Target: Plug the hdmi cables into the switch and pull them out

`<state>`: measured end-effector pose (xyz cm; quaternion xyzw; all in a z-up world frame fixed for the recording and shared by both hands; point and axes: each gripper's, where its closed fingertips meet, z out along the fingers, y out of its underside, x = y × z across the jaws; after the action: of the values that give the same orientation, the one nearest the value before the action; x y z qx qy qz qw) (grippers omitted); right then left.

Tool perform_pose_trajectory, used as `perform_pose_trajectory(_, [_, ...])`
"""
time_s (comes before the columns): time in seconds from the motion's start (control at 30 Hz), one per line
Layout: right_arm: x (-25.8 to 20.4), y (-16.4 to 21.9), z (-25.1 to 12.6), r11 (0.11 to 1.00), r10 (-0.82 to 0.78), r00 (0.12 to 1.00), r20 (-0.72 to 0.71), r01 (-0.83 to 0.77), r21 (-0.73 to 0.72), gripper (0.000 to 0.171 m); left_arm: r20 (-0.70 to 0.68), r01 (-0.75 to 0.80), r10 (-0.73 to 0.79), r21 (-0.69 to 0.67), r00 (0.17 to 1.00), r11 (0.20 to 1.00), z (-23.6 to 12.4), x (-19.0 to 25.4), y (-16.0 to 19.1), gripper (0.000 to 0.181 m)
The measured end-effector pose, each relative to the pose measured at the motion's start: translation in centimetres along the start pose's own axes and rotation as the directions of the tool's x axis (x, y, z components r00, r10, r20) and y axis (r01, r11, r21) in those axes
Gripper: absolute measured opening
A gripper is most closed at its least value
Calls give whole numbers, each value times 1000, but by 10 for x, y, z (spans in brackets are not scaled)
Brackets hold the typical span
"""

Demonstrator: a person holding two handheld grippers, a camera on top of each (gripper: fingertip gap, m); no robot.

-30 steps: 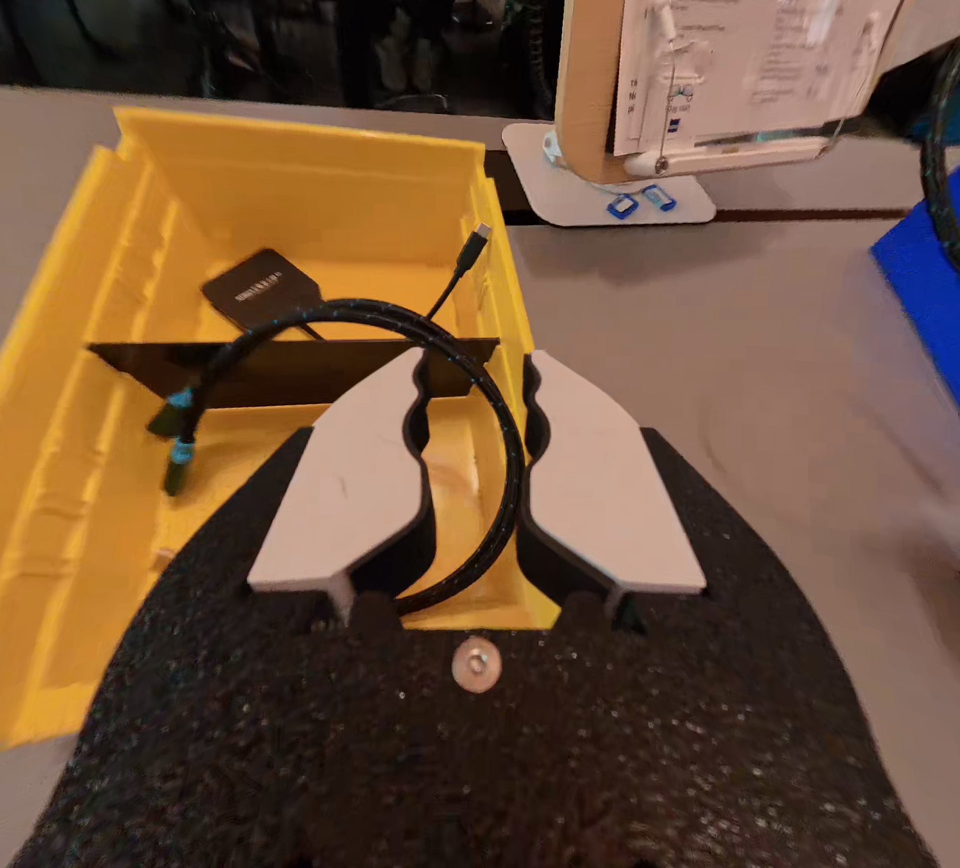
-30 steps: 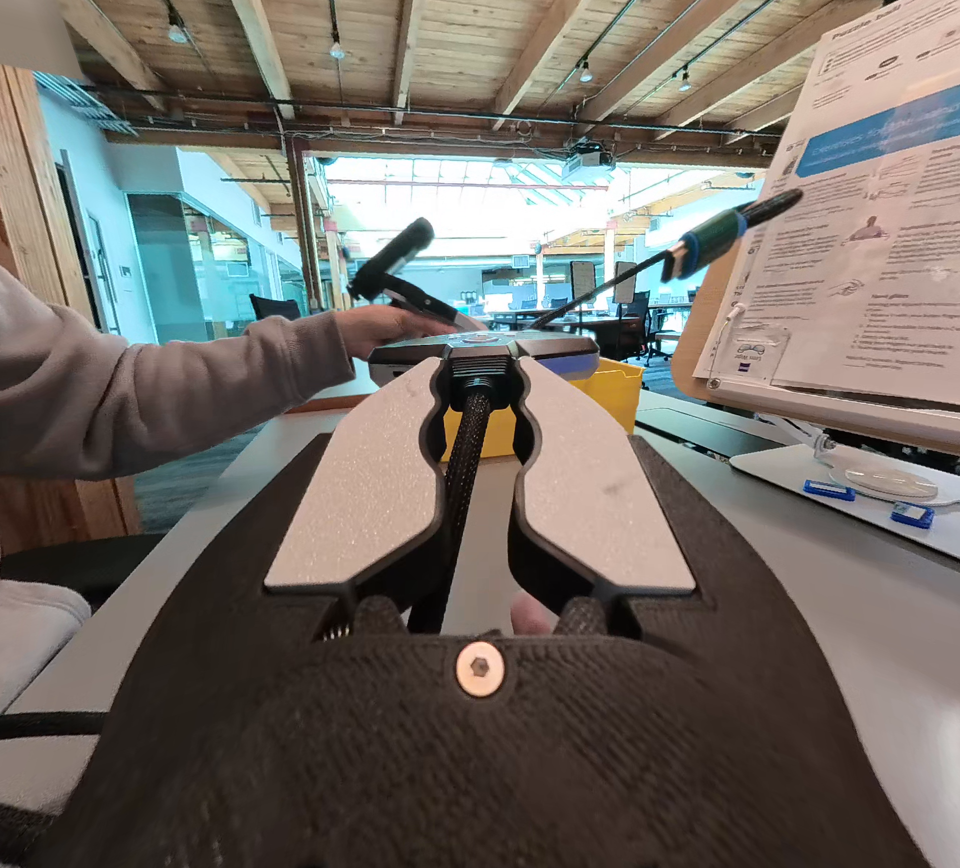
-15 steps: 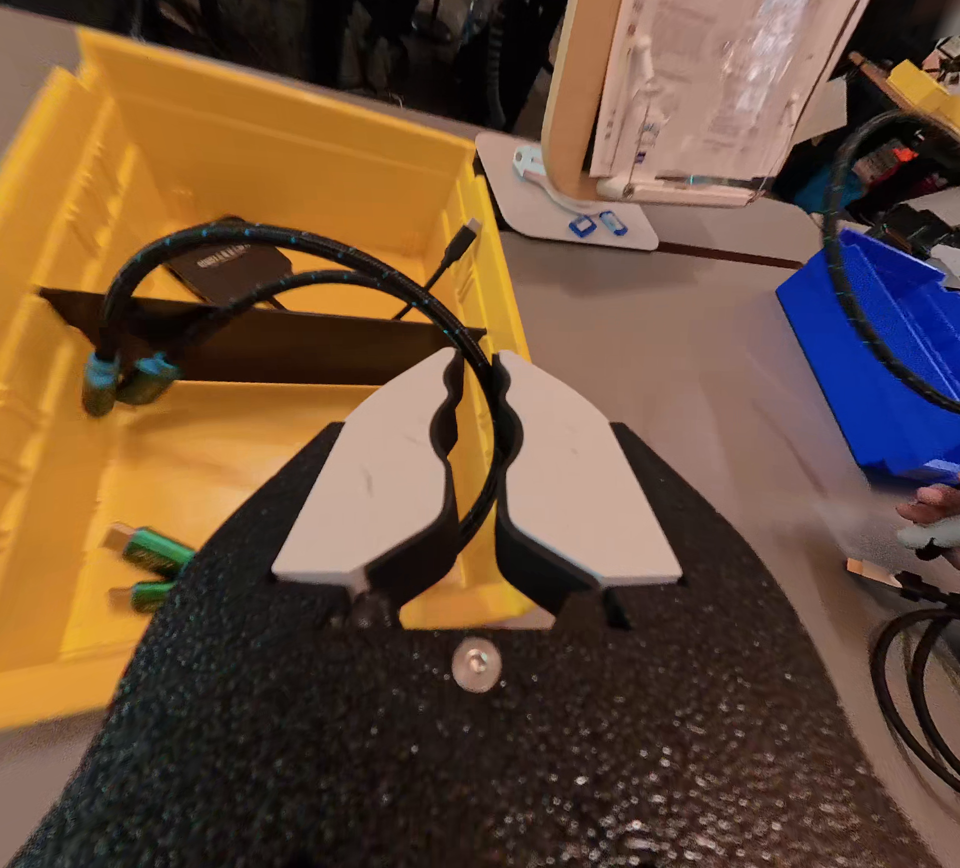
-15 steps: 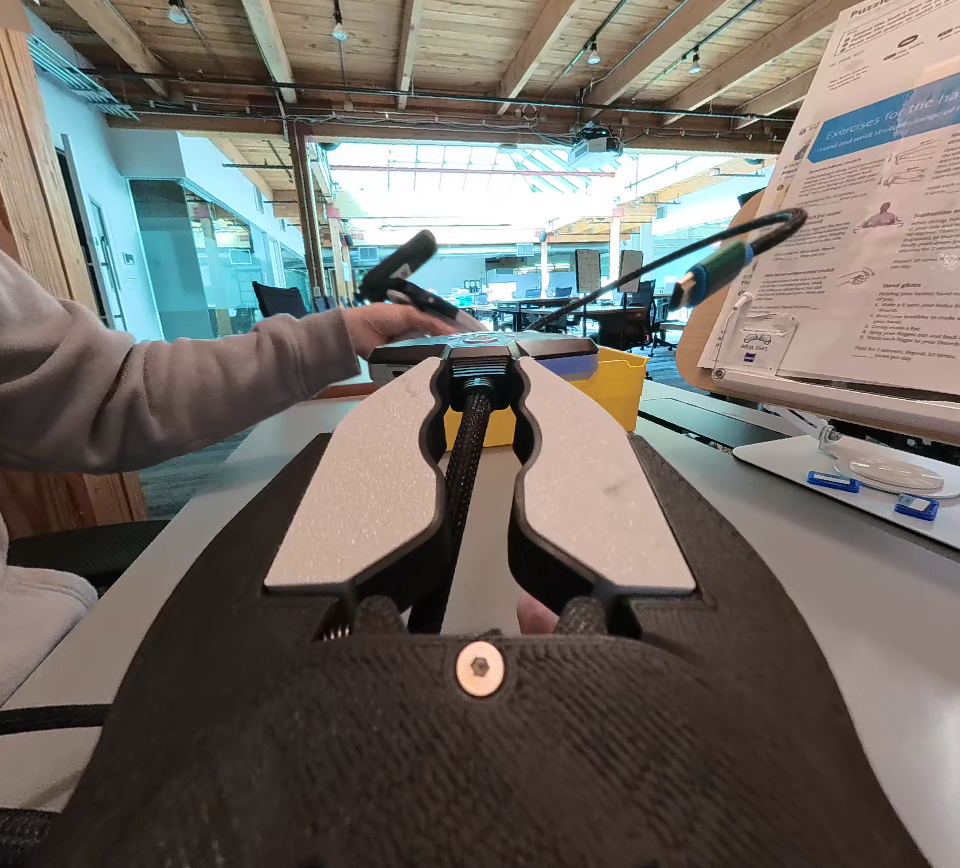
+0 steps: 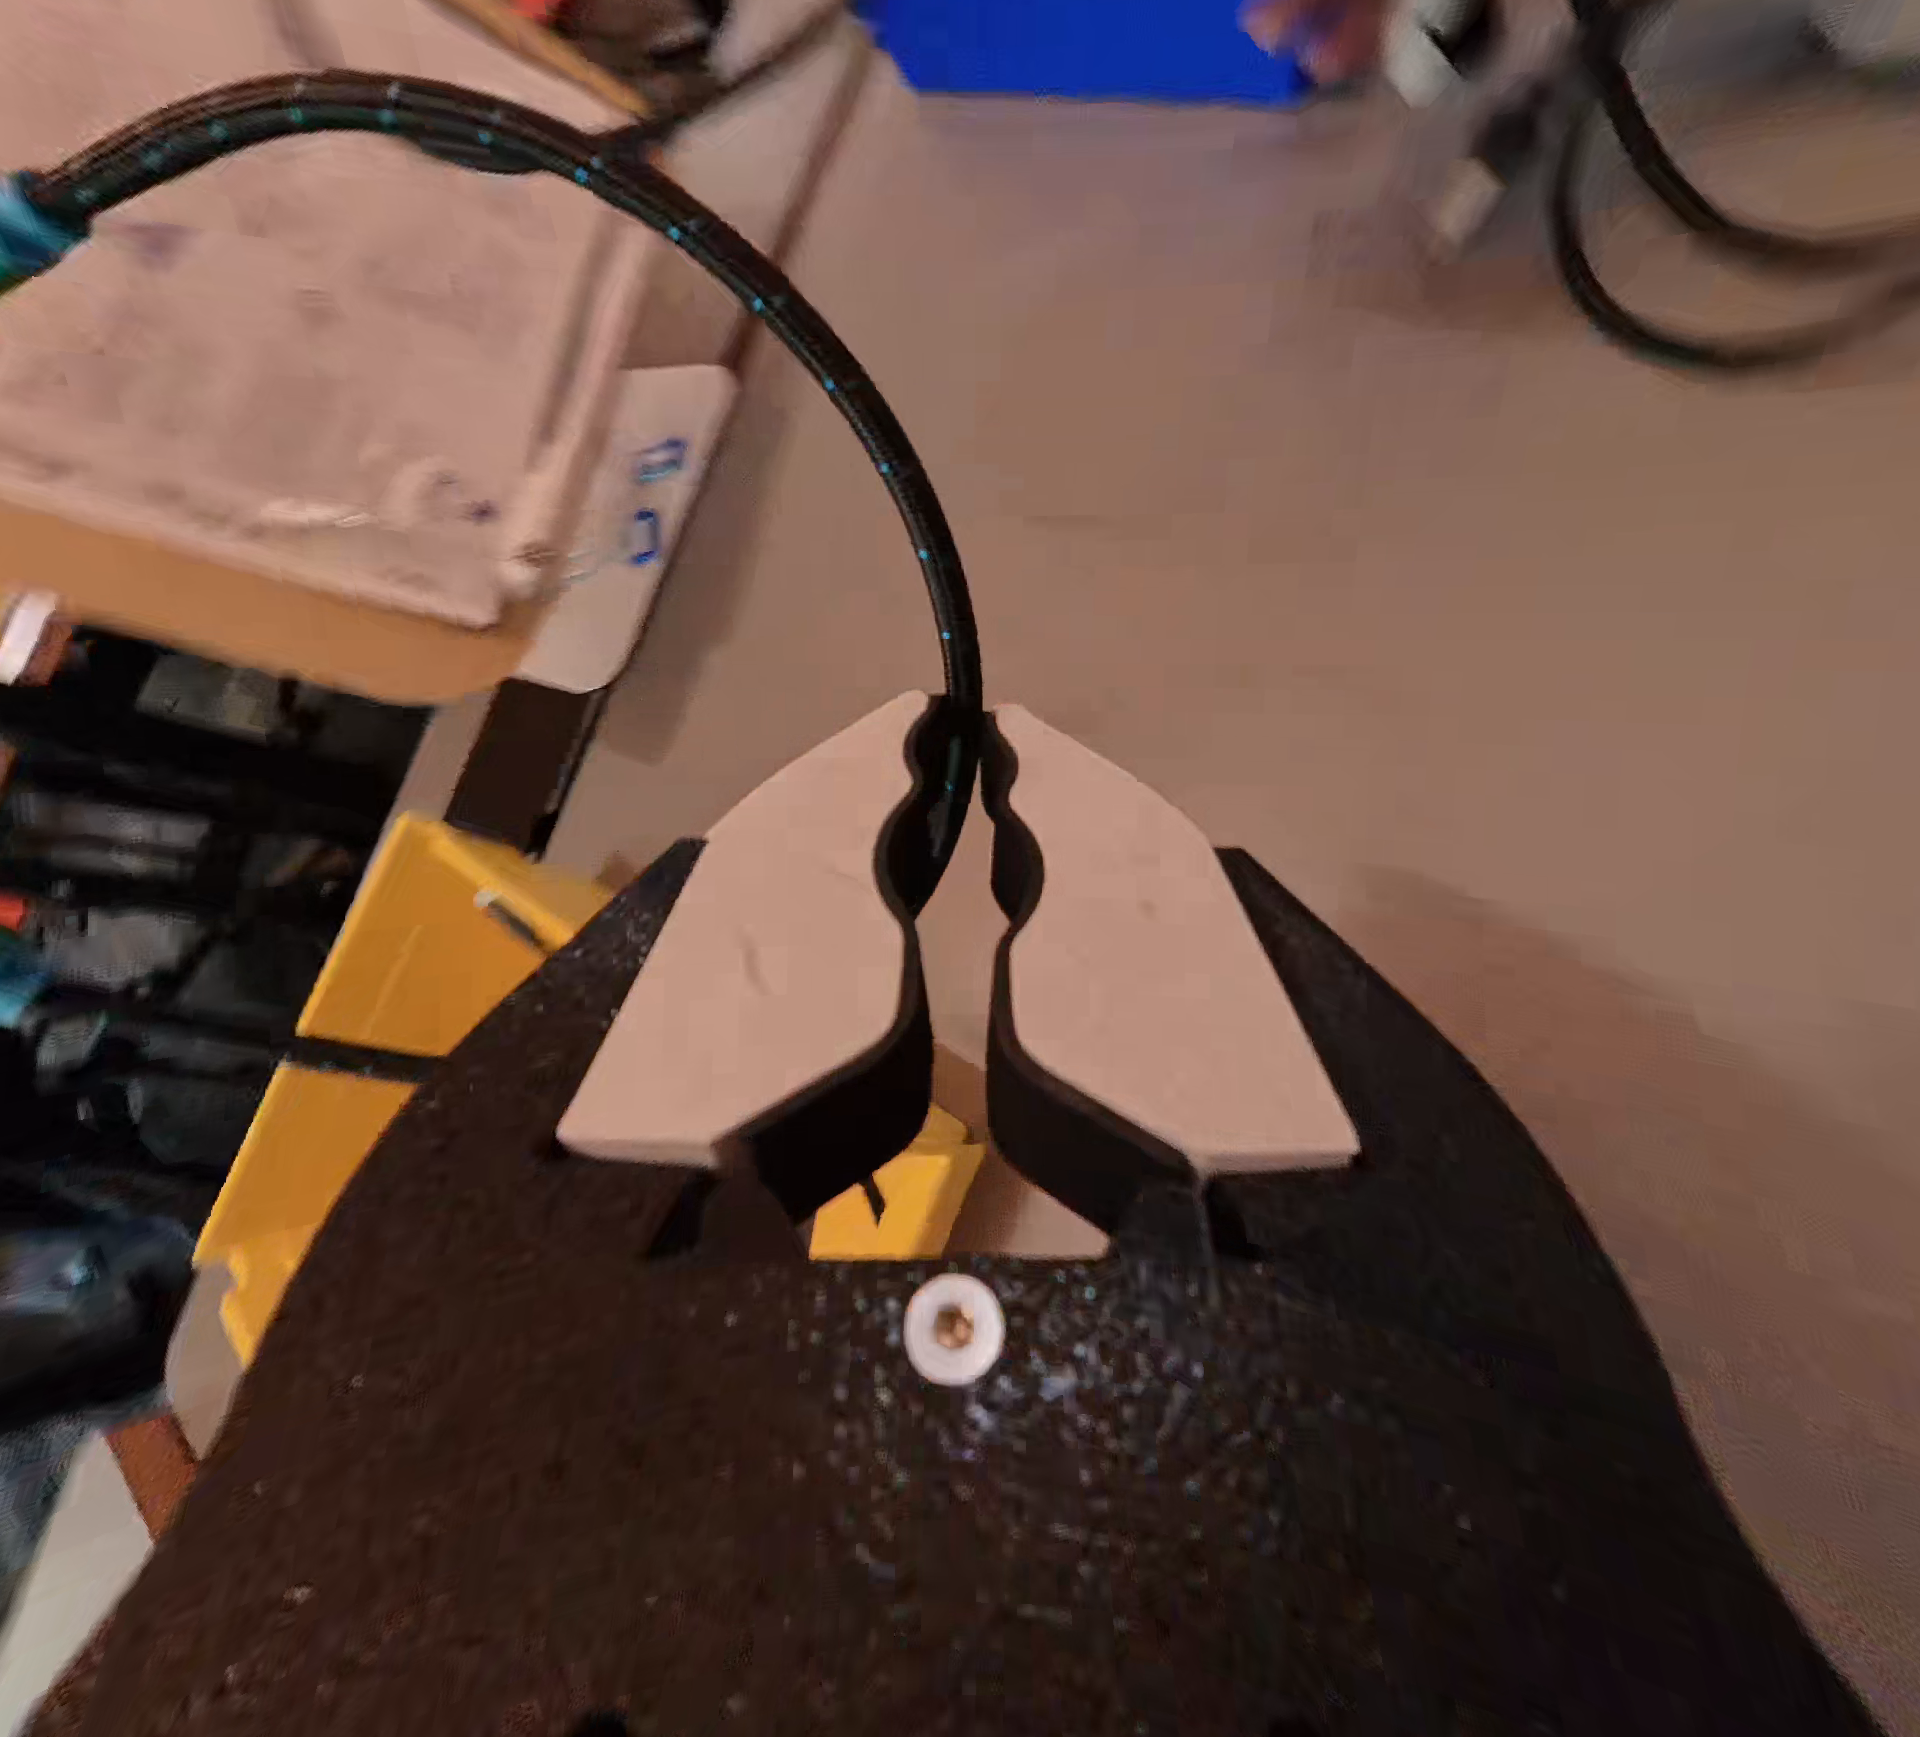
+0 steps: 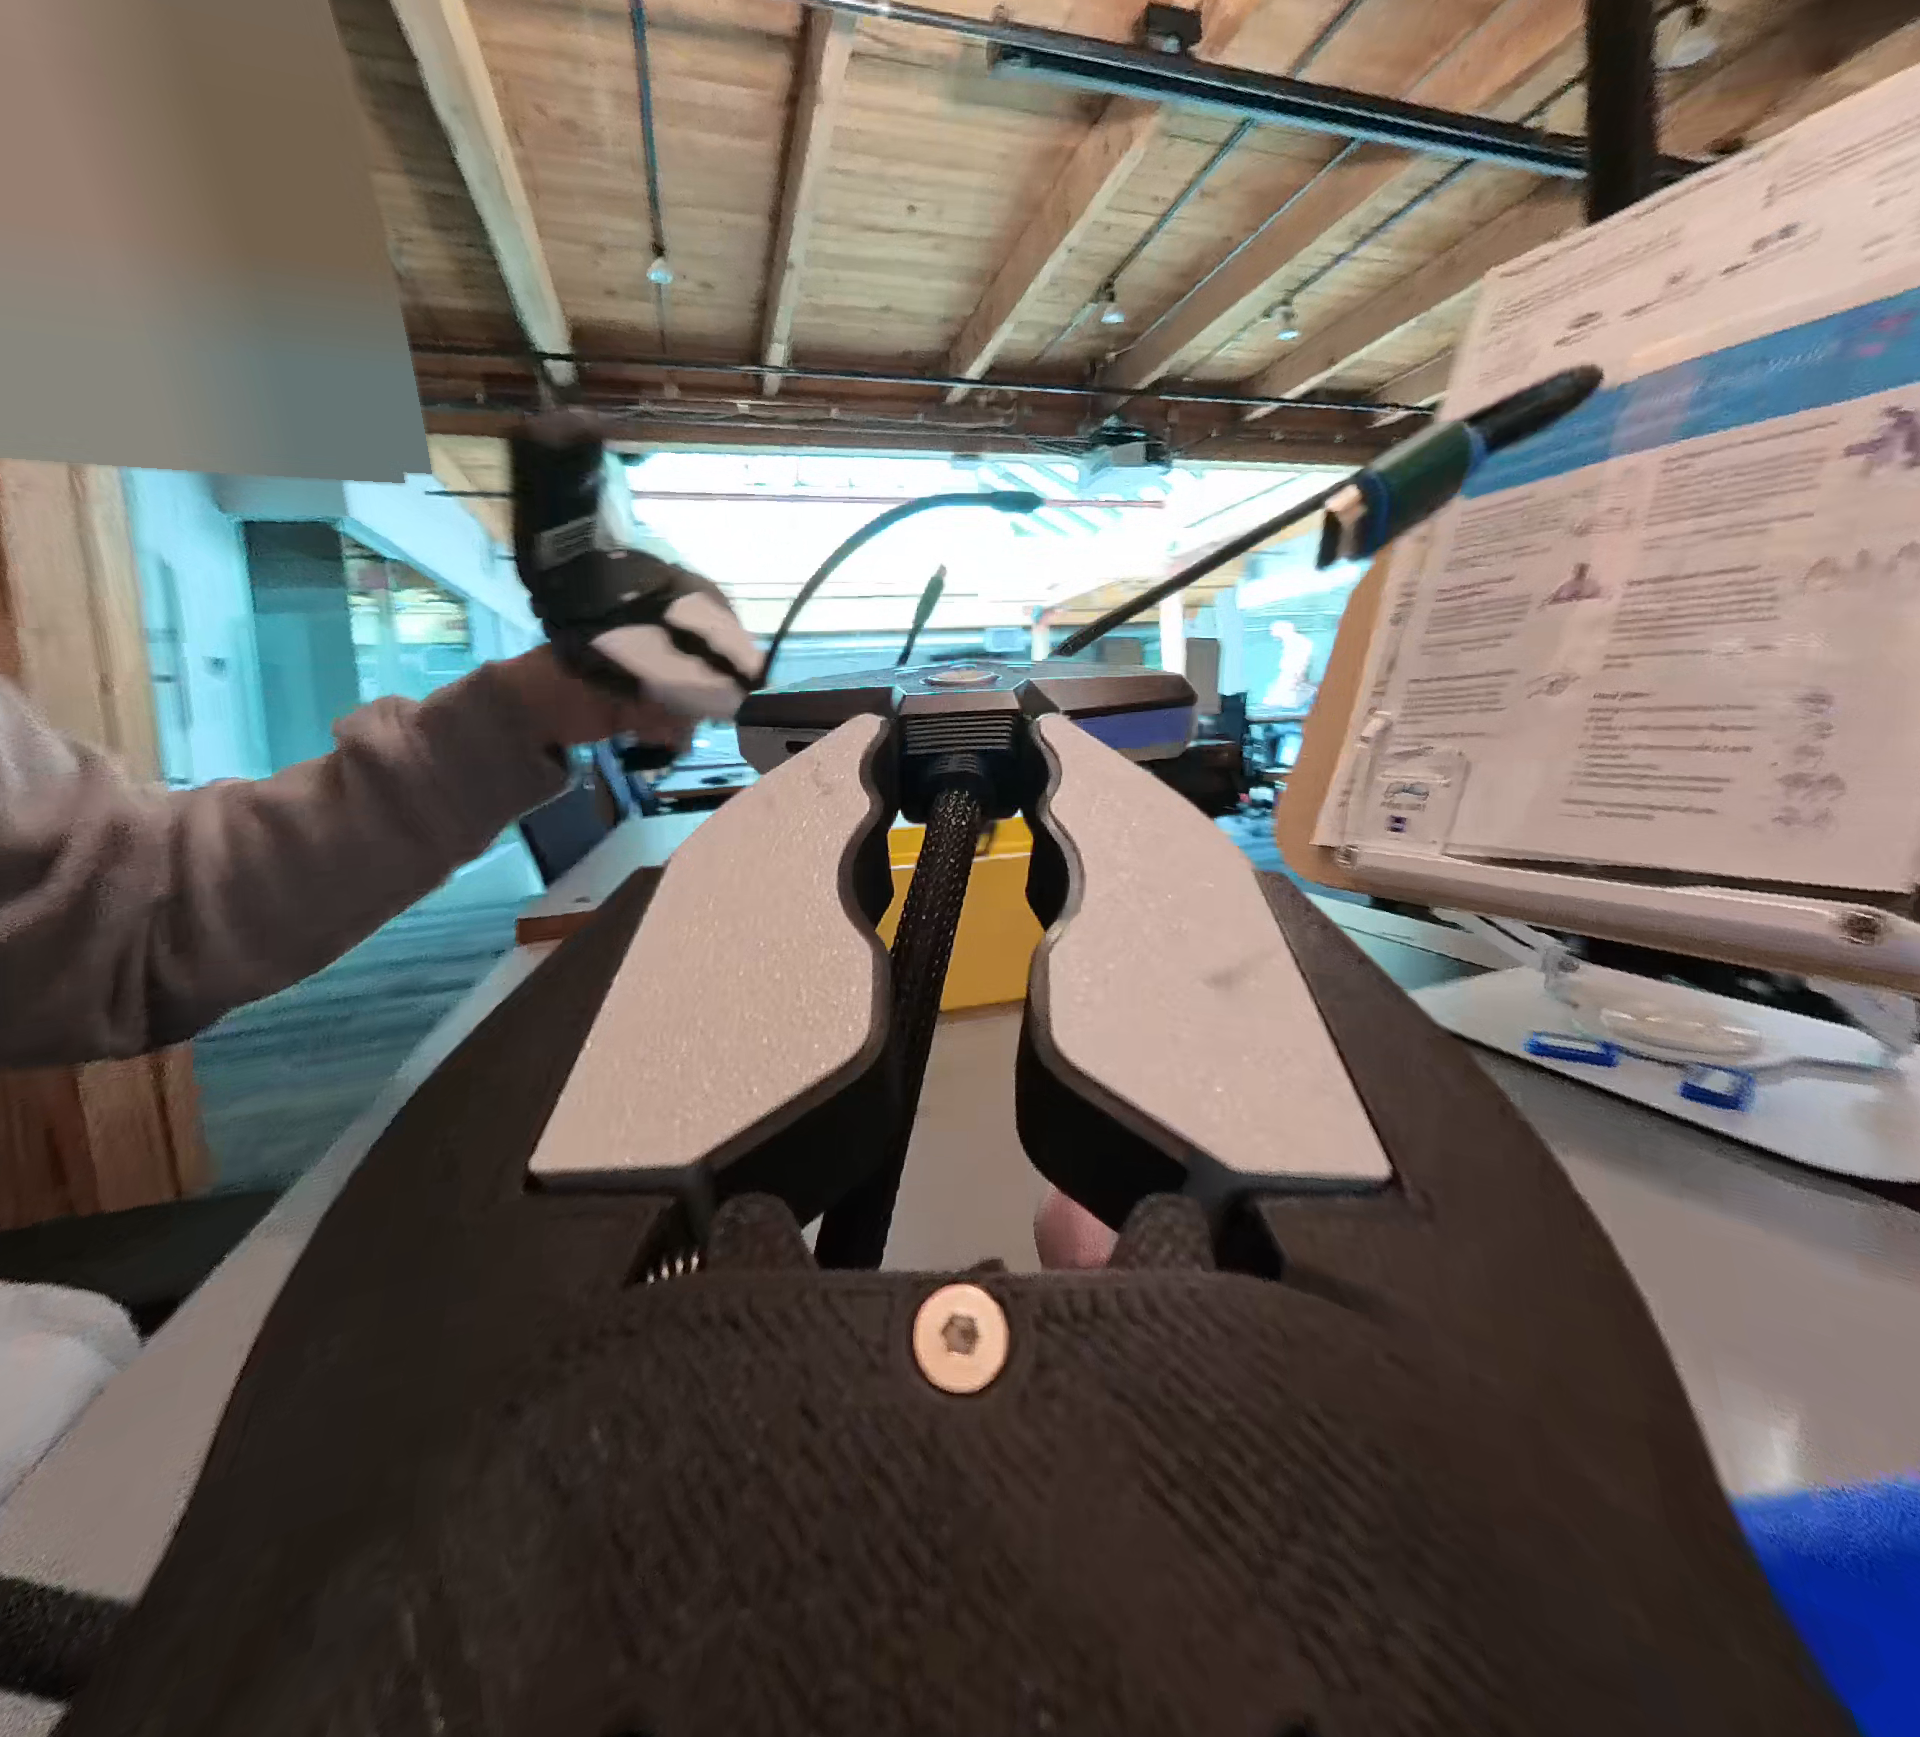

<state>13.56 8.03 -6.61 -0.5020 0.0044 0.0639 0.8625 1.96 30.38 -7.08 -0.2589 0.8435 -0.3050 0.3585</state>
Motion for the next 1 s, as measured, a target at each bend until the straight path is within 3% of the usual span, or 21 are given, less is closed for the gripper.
perform_pose_trajectory(0.17, [5, -10, -8, 997, -66, 997, -47, 67, 21, 21, -302, -309, 268, -96, 915, 946, 59, 98, 50, 6])
perform_pose_trajectory(0.33, [7, -9, -9, 998, -60, 997, -50, 61, 17, 22, -407, -381, 321, -74, 855, 922, 82, 146, 88, 6])
perform_pose_trajectory(0.43, [5, -4, -5, 999, -51, 998, -36, 51, 0, 22, -412, -308, 270, -27, 870, 951, 83, 151, 85, 7])
perform_pose_trajectory(0.53, [4, 2, -3, 999, -45, 999, -24, 45, -25, 22, -432, -159, 144, 2, 890, 987, 77, 147, 69, 32])
perform_pose_trajectory(0.63, [2, 4, -1, 998, -48, 999, -16, 47, -36, 22, -421, 74, -22, 106, 907, 992, 77, 125, 32, 45])
perform_pose_trajectory(0.7, [2, 5, 0, 998, -45, 999, -13, 45, -34, 22, -289, 188, -136, 161, 948, 969, 92, 90, 18, 50])
perform_pose_trajectory(0.8, [1, 6, 0, 998, -43, 999, -5, 43, -37, 22, -54, 202, -198, 78, 979, 976, 130, 42, 37, 53])
perform_pose_trajectory(0.9, [1, 8, 0, 999, -38, 999, -4, 38, -40, 22, -26, 247, -248, -35, 969, 968, 168, 26, 61, 53])
perform_pose_trajectory(1.0, [1, 9, 0, 998, -36, 999, 1, 36, -44, 22, -83, 321, -331, -110, 940, 941, 193, 28, 71, 52])
